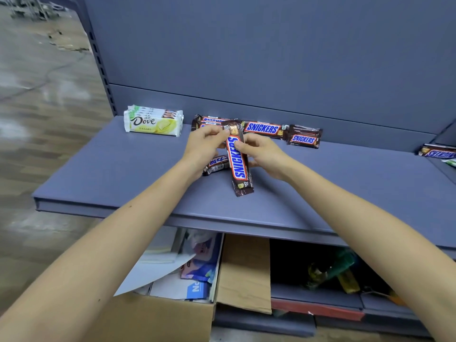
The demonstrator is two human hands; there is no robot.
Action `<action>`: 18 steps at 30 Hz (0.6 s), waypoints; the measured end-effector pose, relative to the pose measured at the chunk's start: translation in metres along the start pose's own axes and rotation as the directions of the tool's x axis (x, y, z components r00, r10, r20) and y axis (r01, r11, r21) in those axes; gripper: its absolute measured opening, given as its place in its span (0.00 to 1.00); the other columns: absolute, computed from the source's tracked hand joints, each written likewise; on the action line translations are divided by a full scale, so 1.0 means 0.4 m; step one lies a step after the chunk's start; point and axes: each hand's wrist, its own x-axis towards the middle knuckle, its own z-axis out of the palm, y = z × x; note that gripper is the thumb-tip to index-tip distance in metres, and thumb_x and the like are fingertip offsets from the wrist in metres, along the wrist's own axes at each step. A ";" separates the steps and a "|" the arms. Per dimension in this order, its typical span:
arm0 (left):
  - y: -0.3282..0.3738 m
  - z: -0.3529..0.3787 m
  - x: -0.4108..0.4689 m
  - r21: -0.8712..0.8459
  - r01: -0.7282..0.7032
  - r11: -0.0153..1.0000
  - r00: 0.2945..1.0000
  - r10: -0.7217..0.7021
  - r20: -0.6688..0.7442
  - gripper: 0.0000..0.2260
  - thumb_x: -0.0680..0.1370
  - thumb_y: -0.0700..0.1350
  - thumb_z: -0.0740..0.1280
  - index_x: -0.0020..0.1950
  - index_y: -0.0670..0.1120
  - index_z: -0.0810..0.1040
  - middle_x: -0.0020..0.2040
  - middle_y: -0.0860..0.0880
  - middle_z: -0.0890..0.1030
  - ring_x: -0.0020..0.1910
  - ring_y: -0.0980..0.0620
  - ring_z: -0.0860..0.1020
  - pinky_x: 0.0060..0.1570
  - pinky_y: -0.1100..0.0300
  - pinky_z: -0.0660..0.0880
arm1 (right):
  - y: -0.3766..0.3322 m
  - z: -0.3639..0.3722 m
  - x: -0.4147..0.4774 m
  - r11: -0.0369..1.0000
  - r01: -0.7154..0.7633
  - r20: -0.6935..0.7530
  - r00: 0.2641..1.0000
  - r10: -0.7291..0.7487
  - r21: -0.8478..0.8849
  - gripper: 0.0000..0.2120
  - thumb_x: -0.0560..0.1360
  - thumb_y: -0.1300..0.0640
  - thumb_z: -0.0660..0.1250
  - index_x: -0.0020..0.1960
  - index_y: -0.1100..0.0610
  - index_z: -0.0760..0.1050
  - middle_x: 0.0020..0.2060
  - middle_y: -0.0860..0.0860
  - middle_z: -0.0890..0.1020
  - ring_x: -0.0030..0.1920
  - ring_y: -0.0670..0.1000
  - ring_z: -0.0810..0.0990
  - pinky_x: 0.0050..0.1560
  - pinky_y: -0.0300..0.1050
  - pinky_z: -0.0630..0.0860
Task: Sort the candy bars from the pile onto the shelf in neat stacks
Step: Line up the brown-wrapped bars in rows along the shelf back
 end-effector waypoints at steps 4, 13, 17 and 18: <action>-0.012 -0.008 -0.012 0.165 0.036 0.986 0.990 -0.058 0.130 0.05 0.77 0.46 0.66 0.50 0.47 0.76 0.43 0.52 0.78 0.37 0.60 0.76 0.31 0.76 0.70 | -0.001 -0.009 -0.004 0.991 0.021 -0.143 0.990 -0.002 0.134 0.04 0.78 0.59 0.61 0.46 0.57 0.72 0.39 0.50 0.78 0.38 0.45 0.77 0.37 0.36 0.75; -0.003 -0.019 0.011 0.613 -0.230 0.756 0.970 0.127 0.208 0.05 0.75 0.45 0.68 0.49 0.46 0.79 0.42 0.50 0.78 0.41 0.52 0.73 0.36 0.72 0.66 | 0.035 -0.061 -0.014 0.971 0.047 -0.435 0.898 0.061 0.233 0.22 0.74 0.59 0.68 0.65 0.54 0.64 0.53 0.48 0.75 0.51 0.48 0.76 0.55 0.46 0.73; 0.000 -0.002 0.029 0.681 -0.305 0.666 0.950 0.159 0.270 0.09 0.75 0.45 0.68 0.51 0.42 0.80 0.41 0.48 0.77 0.42 0.51 0.72 0.35 0.73 0.64 | 0.044 -0.109 -0.034 0.885 0.086 -0.394 0.873 -0.288 -0.458 0.25 0.73 0.56 0.69 0.68 0.57 0.67 0.59 0.53 0.75 0.60 0.51 0.71 0.60 0.39 0.66; -0.002 0.005 0.033 0.687 -0.330 0.647 0.940 0.155 0.304 0.09 0.75 0.46 0.68 0.50 0.42 0.80 0.41 0.48 0.77 0.42 0.51 0.72 0.35 0.72 0.63 | 0.044 -0.112 -0.042 0.815 0.075 -0.318 0.897 -0.307 -0.574 0.22 0.74 0.55 0.68 0.66 0.56 0.70 0.57 0.51 0.78 0.59 0.50 0.71 0.57 0.37 0.64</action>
